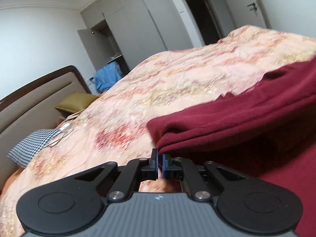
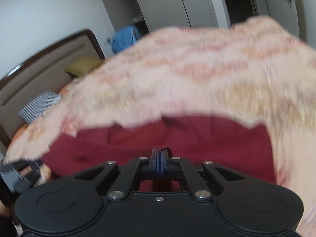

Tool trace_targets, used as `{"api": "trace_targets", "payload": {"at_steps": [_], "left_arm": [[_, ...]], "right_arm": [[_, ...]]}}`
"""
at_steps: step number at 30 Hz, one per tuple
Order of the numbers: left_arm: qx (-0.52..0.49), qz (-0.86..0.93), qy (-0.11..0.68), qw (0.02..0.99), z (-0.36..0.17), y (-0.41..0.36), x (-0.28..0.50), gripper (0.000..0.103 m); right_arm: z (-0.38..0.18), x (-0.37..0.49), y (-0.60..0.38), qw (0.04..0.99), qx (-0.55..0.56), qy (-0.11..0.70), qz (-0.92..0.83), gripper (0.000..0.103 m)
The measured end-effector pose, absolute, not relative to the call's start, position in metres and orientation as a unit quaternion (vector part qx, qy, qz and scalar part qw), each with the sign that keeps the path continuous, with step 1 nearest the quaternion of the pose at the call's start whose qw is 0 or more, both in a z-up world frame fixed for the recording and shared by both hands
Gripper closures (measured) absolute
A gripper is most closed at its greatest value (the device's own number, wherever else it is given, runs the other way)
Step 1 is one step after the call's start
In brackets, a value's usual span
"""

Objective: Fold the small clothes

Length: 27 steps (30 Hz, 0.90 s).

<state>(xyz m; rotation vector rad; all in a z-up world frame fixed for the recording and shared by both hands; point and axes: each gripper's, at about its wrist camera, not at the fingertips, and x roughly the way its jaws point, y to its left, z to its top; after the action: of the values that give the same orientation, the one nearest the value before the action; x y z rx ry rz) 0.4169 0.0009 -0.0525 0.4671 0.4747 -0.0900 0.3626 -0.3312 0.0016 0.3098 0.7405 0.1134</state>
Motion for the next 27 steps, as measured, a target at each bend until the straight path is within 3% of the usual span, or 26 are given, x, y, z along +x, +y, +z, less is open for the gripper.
{"api": "trace_targets", "payload": {"at_steps": [12, 14, 15, 16, 18, 27], "left_arm": [[0.077, -0.061, 0.307, 0.947, -0.058, 0.065, 0.412, 0.096], [0.044, -0.067, 0.316, 0.945, -0.054, 0.079, 0.410, 0.089], [0.030, -0.069, 0.317, 0.945, -0.052, 0.084, 0.408, 0.076], [0.017, -0.069, 0.315, 0.946, -0.050, 0.088, 0.406, 0.057], [-0.014, -0.074, 0.310, 0.948, -0.046, 0.097, 0.405, 0.042], [-0.123, -0.076, 0.324, 0.935, -0.045, 0.099, 0.440, 0.037]], "right_arm": [[-0.022, 0.367, -0.288, 0.925, 0.078, 0.365, 0.069, 0.102], [-0.022, 0.367, -0.290, 0.927, 0.075, 0.361, 0.071, 0.102], [-0.021, 0.367, -0.290, 0.928, 0.072, 0.360, 0.071, 0.101], [-0.021, 0.367, -0.290, 0.928, 0.068, 0.358, 0.072, 0.101], [-0.020, 0.368, -0.288, 0.930, 0.057, 0.355, 0.074, 0.100], [-0.007, 0.366, -0.276, 0.945, -0.012, 0.321, 0.066, 0.102]]}}
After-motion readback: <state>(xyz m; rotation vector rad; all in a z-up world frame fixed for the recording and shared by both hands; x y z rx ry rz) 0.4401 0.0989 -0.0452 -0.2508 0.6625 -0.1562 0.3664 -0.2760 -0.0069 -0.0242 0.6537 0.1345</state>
